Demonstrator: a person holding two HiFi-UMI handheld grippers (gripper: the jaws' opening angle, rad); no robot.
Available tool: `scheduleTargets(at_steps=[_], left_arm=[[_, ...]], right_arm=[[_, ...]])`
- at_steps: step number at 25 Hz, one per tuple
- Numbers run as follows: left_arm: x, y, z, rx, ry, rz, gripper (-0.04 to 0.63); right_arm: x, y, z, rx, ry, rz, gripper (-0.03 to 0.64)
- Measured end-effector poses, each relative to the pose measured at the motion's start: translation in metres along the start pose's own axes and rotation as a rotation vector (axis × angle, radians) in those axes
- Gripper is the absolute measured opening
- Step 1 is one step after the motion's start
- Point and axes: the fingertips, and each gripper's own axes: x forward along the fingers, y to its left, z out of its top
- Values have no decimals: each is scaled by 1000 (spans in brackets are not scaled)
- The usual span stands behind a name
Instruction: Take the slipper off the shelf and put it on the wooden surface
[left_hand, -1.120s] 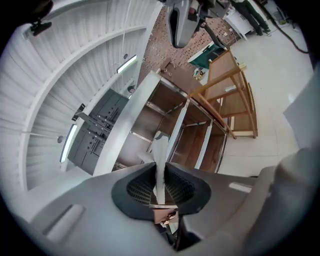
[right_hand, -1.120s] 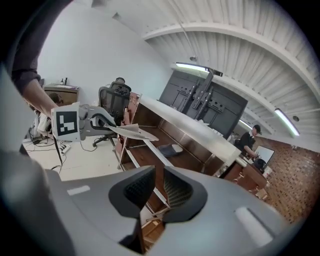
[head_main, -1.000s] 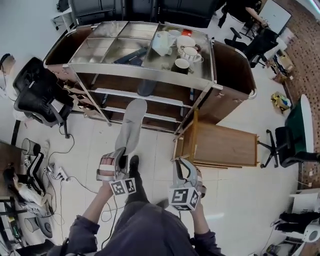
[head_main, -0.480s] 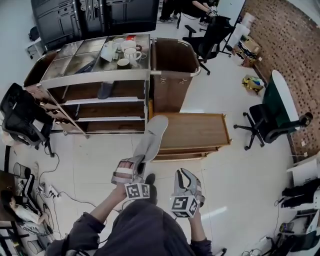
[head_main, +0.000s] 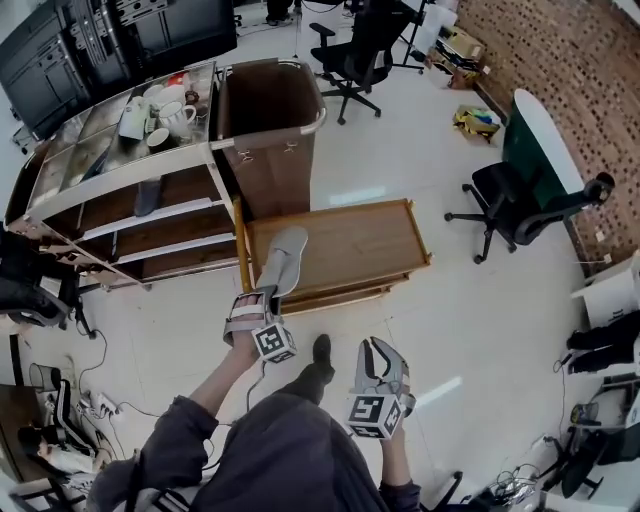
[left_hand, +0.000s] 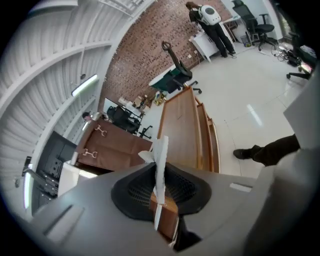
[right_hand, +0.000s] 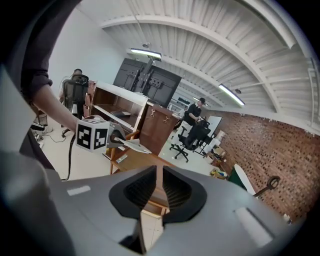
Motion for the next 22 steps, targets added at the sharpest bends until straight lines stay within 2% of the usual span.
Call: scheduleTargets(at_steps=[3, 7, 11, 13, 15, 17, 19, 22], left_arm=[[62, -23, -1, -11, 117, -67, 71], [108, -62, 18, -16, 160, -203, 78], [124, -122, 27, -47, 191, -375, 165], [132, -142, 26, -72, 221, -426, 205], [135, -145, 28, -109, 235, -425, 242], [131, -137, 34, -148, 227, -388, 250], [122, -120, 40, -171, 207, -321, 278], [98, -90, 52, -187, 167, -196, 279]], right_arm=[[26, -36, -17, -6, 32, 16, 41], [64, -81, -29, -28, 78, 48, 41], [91, -102, -26, -59, 86, 99, 41], [101, -107, -26, -70, 83, 125, 40], [107, -110, -29, -80, 82, 154, 40], [110, -111, -32, -97, 73, 185, 40], [112, -110, -30, -120, 49, 213, 40], [105, -107, -26, -150, -2, 247, 40]])
